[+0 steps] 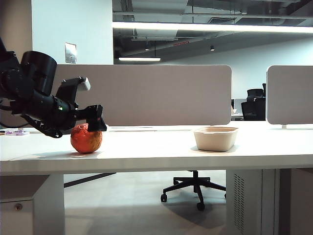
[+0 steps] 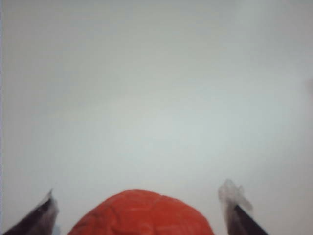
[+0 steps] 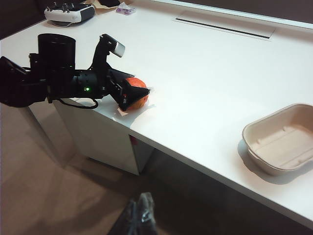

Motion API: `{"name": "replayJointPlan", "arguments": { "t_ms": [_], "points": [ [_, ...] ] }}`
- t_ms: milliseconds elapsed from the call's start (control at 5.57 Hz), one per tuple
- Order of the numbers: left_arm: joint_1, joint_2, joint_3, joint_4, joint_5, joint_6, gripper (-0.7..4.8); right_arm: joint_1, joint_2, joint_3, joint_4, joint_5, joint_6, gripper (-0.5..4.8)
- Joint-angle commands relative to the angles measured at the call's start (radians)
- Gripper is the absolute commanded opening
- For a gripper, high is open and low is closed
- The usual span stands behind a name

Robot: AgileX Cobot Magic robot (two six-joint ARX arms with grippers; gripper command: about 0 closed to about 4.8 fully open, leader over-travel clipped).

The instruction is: Pick up the orange and place it into the paper lunchbox.

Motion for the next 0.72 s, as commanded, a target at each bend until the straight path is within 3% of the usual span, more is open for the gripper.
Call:
{"name": "replayJointPlan", "arguments": {
  "t_ms": [180, 359, 719],
  "points": [
    [-0.001, 0.011, 0.03, -0.081, 0.007, -0.003, 2.67, 0.001, -0.004, 0.005, 0.017, -0.002, 0.0, -0.05],
    [-0.08, 0.007, 0.252, -0.077, 0.186, -0.176, 2.68, 0.001, -0.005, 0.01, -0.044, 0.019, 0.0, -0.05],
    [-0.229, 0.01, 0.517, -0.255, 0.128, -0.153, 2.69, 0.001, -0.023, 0.011, -0.073, 0.117, 0.0, -0.05]
  ]
}}
